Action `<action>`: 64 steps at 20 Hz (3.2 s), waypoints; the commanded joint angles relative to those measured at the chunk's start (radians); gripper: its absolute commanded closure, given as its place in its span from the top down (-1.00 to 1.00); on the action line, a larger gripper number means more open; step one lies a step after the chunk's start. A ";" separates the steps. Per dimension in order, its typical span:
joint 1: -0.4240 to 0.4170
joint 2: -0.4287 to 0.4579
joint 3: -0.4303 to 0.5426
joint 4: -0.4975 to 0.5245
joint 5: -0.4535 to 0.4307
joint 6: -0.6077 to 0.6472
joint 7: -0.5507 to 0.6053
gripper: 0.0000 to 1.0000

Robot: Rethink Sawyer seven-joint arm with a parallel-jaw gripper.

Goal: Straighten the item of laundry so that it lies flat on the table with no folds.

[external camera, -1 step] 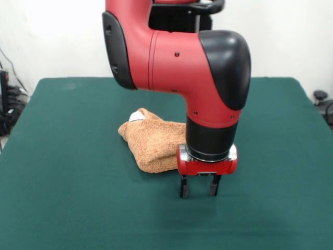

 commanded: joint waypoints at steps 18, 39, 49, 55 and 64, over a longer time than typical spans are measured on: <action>0.004 0.054 0.040 0.135 -0.048 -0.320 0.204 1.00; 0.058 -0.263 -0.014 0.415 0.016 -0.137 0.196 1.00; 0.063 -0.253 -0.012 0.420 0.018 -0.157 0.204 1.00; 0.061 -0.215 -0.002 0.419 0.018 -0.215 0.216 1.00; 0.038 -0.189 0.006 0.444 0.004 -0.276 0.207 1.00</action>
